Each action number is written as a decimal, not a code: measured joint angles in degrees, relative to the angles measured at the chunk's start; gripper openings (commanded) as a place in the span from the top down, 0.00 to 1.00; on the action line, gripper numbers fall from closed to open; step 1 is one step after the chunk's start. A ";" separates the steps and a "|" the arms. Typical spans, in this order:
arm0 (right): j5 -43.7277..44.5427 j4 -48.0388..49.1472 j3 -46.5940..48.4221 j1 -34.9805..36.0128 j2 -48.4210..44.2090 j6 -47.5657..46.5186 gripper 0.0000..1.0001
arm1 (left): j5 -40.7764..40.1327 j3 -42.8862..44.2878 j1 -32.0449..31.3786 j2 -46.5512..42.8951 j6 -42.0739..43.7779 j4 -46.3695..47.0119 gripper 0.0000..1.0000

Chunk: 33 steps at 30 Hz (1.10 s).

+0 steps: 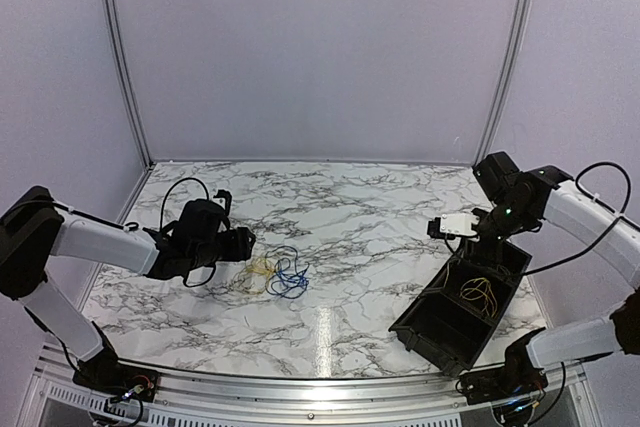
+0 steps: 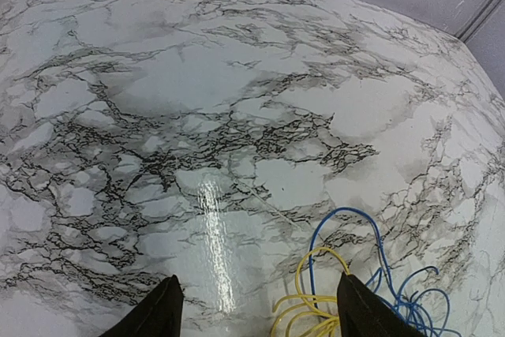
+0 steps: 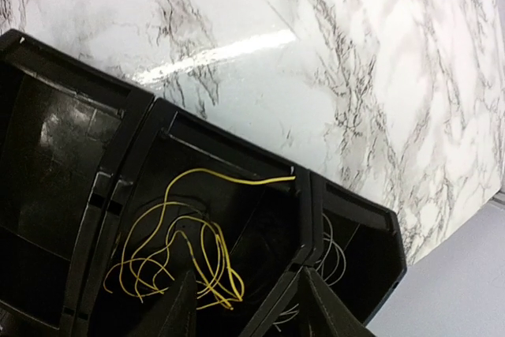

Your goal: Untangle the cables

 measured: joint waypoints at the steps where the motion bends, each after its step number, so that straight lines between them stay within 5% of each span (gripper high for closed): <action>1: -0.79 -0.11 1.18 -0.02 0.92 0.02 0.56 | 0.15 0.02 0.00 -0.24 0.07 -0.02 0.31; 9: -11.72 5.05 7.58 0.04 10.78 4.15 0.56 | 4.85 0.02 0.00 -0.63 1.22 -2.16 0.35; 17: -22.12 20.13 12.90 6.45 20.04 14.88 0.56 | 12.37 0.94 0.00 -0.13 1.70 -6.47 0.40; 25: -29.94 32.54 14.19 16.61 29.35 21.44 0.63 | 11.78 6.29 0.00 0.66 3.89 -14.88 0.52; 33: -34.60 36.74 10.71 17.40 34.18 23.23 0.65 | 10.49 11.13 0.00 3.02 7.87 -21.99 0.59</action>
